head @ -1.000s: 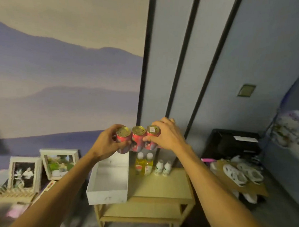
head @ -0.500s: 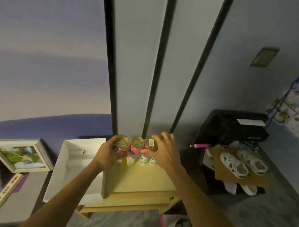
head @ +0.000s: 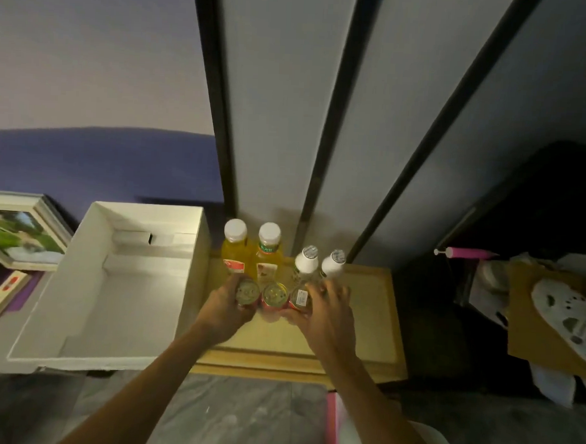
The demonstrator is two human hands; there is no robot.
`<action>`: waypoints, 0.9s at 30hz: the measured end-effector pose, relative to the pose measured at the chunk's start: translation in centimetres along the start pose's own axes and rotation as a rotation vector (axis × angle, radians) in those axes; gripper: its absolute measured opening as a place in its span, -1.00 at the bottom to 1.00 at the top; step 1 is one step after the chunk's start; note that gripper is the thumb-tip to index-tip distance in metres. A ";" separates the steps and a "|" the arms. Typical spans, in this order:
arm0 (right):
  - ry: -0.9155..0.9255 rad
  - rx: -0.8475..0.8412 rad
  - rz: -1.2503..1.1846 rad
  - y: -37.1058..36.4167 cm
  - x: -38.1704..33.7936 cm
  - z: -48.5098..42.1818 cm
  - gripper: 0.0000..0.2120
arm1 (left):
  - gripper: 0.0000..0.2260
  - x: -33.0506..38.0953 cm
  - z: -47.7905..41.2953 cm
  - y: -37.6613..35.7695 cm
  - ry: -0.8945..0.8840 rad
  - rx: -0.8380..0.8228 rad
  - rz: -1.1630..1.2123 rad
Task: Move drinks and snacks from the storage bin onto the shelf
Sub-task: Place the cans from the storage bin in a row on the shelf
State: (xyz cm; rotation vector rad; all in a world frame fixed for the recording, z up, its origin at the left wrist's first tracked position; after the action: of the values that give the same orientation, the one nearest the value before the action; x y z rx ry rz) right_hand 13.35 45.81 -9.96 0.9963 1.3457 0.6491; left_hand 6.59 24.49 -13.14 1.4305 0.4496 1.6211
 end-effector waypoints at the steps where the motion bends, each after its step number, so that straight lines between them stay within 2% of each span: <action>1: -0.001 -0.007 0.006 -0.7 0.3 0.0 -0.15 | -0.46 -0.6 -0.2 -0.6 0.020 -0.007 0.002; 5: 0.001 -0.012 0.013 -2.5 0.8 -0.5 -0.24 | -0.44 -2.0 -0.9 -2.1 0.077 -0.033 0.007; 11: -0.014 -0.034 -0.013 -4.2 1.6 -0.6 -0.28 | -0.46 -3.4 -1.5 -3.9 0.129 -0.081 0.025; 15: -0.038 -0.078 -0.010 -4.4 1.8 -0.7 -0.24 | -0.46 -3.1 -1.2 -3.8 0.115 -0.096 0.021; 18: -0.044 -0.119 -0.012 -3.2 1.4 -0.6 -0.13 | -0.40 -2.0 -0.6 -2.2 0.081 -0.082 -0.029; 23: -0.031 -0.039 -0.100 5.1 -0.4 -0.9 -0.11 | -0.47 2.7 1.2 5.0 -0.057 0.006 -0.118; 27: -0.030 -0.098 -0.140 14.9 -3.6 -2.8 -0.05 | -0.29 8.2 2.9 14.1 -0.131 0.070 -0.211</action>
State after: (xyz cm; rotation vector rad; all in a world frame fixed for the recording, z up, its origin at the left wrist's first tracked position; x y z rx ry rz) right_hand 12.43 50.21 4.91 0.8223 1.3320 0.5858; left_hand 4.56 22.75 3.17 1.4783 0.5664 1.3470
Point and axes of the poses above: each hand's wrist, its own z-axis away from the middle knuckle, its own y-axis out of the back of the hand, x = y × z, the point moved 6 cm from there along -z, towards the middle knuckle, and after that the axes turned 15 degrees about -z, right-handed, at the moved point
